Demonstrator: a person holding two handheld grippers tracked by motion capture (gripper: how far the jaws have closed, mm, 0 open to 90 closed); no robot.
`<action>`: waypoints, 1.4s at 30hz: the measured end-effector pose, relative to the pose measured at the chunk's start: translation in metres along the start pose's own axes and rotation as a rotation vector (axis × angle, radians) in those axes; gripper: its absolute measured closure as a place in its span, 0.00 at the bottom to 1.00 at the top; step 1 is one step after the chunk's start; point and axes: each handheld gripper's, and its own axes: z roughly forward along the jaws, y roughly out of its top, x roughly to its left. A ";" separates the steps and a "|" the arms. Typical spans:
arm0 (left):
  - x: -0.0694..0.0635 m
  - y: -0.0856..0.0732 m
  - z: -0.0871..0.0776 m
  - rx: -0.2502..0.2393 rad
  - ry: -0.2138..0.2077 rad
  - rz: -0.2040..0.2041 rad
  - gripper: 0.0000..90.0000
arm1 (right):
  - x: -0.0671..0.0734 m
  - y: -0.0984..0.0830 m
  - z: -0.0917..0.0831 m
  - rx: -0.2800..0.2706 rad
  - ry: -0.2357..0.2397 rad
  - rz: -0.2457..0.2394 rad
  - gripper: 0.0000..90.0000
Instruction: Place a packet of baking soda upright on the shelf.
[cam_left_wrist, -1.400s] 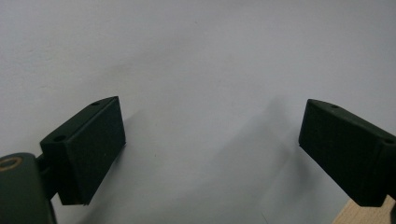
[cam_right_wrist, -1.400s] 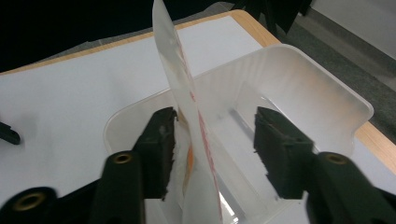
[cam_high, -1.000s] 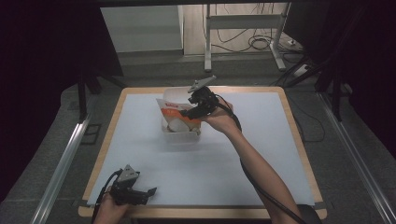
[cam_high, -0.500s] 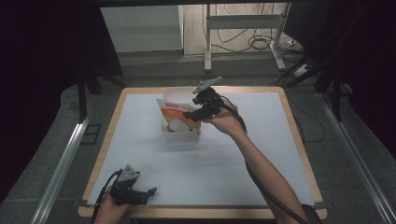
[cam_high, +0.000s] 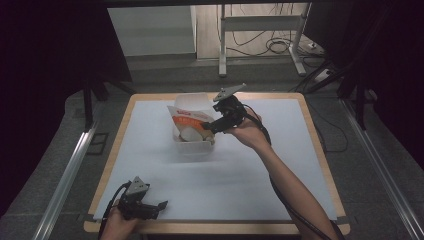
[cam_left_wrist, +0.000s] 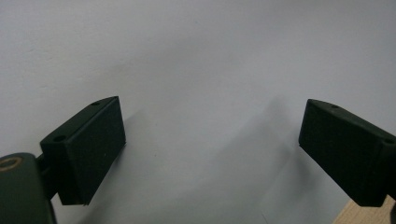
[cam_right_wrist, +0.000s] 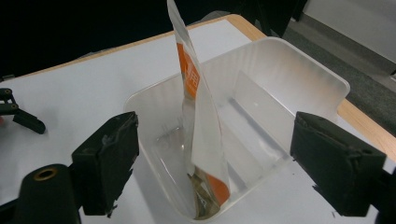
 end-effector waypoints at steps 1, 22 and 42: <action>0.000 0.000 0.000 0.000 0.000 -0.001 0.08 | 0.000 -0.001 -0.001 -0.001 0.001 0.002 0.16; 0.000 0.001 -0.005 -0.052 0.000 -0.009 0.08 | 0.000 -0.031 -0.024 0.000 -0.031 0.010 0.10; 0.000 0.003 -0.009 -0.090 0.021 -0.006 0.07 | 0.002 -0.078 -0.046 0.018 -0.072 0.045 0.06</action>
